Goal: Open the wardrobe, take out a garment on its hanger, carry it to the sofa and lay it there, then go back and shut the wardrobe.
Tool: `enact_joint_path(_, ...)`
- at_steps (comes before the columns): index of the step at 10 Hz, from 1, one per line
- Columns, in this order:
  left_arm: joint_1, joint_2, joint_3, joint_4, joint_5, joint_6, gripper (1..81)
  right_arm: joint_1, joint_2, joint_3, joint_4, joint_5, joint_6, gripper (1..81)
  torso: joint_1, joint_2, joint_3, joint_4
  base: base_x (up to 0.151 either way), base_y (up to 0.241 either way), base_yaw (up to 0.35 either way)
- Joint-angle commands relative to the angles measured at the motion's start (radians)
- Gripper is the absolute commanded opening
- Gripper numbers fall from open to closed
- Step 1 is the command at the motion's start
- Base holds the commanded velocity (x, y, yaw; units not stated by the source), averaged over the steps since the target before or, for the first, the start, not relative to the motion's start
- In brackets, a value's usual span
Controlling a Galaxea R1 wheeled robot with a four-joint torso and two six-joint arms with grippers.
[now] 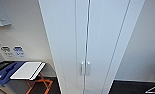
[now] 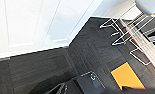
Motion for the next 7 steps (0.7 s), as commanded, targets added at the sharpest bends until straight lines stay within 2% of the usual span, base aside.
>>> enact_joint_path(1,-0.225,-0.11,0.085,0.041,0.024,-0.002,81.1,0.263,-0.107,0.141,0.008,-0.041,0.005,81.1,0.0,0.0,0.0,0.0,0.0,0.0,0.0)
enact_joint_path(3,-0.332,-0.117,0.091,-0.002,0.027,-0.013,81.1,0.375,-0.101,0.164,0.026,-0.051,0.006,81.1,0.0,0.0,0.0,0.0,0.0,0.0,0.0)
enact_joint_path(4,-0.381,-0.106,0.093,-0.019,0.072,-0.015,81.1,0.422,-0.093,0.164,0.034,-0.063,0.011,81.1,0.0,0.0,-0.001,0.0,0.0,0.0,0.0)
enact_joint_path(7,-0.55,-0.037,0.073,-0.082,0.145,-0.015,81.1,0.508,0.012,0.079,0.029,-0.075,0.02,81.1,0.001,0.001,-0.001,0.0,0.0,0.0,0.0)
